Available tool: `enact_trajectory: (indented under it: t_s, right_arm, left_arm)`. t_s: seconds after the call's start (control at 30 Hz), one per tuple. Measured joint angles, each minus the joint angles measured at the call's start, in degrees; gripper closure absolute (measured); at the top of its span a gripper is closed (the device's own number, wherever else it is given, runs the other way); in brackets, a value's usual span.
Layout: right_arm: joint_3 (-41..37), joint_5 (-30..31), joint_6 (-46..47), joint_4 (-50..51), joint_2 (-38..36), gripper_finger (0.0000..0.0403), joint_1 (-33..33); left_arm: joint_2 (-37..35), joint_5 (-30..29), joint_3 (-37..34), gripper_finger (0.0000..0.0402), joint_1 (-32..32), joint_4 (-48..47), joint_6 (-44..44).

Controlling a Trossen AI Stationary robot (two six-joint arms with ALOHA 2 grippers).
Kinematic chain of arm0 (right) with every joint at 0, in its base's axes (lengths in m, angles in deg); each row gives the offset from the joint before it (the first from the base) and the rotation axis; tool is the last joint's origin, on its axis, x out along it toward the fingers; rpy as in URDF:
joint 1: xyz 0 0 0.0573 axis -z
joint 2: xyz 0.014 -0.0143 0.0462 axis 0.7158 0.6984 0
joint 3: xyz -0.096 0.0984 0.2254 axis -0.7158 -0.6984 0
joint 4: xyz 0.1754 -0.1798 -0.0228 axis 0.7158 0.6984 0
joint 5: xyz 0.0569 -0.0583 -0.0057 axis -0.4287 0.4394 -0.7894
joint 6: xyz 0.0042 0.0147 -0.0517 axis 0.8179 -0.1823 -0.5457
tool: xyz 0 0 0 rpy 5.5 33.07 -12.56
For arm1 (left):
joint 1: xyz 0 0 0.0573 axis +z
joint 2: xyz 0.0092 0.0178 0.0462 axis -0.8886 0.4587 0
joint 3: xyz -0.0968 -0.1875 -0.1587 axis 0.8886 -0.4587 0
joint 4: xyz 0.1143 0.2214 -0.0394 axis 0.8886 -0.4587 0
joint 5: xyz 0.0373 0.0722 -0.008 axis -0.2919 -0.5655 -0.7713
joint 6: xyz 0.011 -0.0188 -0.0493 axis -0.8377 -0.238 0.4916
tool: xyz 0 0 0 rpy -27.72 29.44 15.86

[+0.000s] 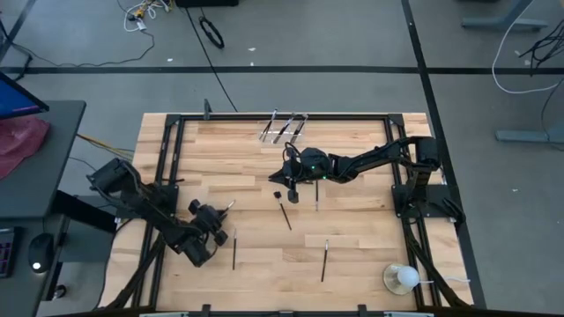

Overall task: Put items in baskets/containers
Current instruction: Put the black eyeshadow brush into the transparent organizer

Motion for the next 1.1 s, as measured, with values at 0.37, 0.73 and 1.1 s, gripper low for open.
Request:
enact_trajectory:
  t_s: [0.37, 0.73, 1.1]
  right_arm:
    - [0.0, 0.0, 0.4, 1.5, -0.4, 0.0362, 0.0]
    - [0.0, -0.2, 2.0, 4.2, -1.2, 0.0362, 0.0]
    - [0.0, -8.9, 6.8, 2.0, 3.3, 0.0346, -1.0]
  left_arm:
    - [0.1, -7.2, -7.9, 0.0386, -0.1, 16.3, -1.6]
    - [-4.8, -9.3, -7.9, 0.0386, 3.5, 16.4, -5.3]
    - [-16.4, -20.4, -7.6, 0.0385, 9.2, 28.8, -28.8]
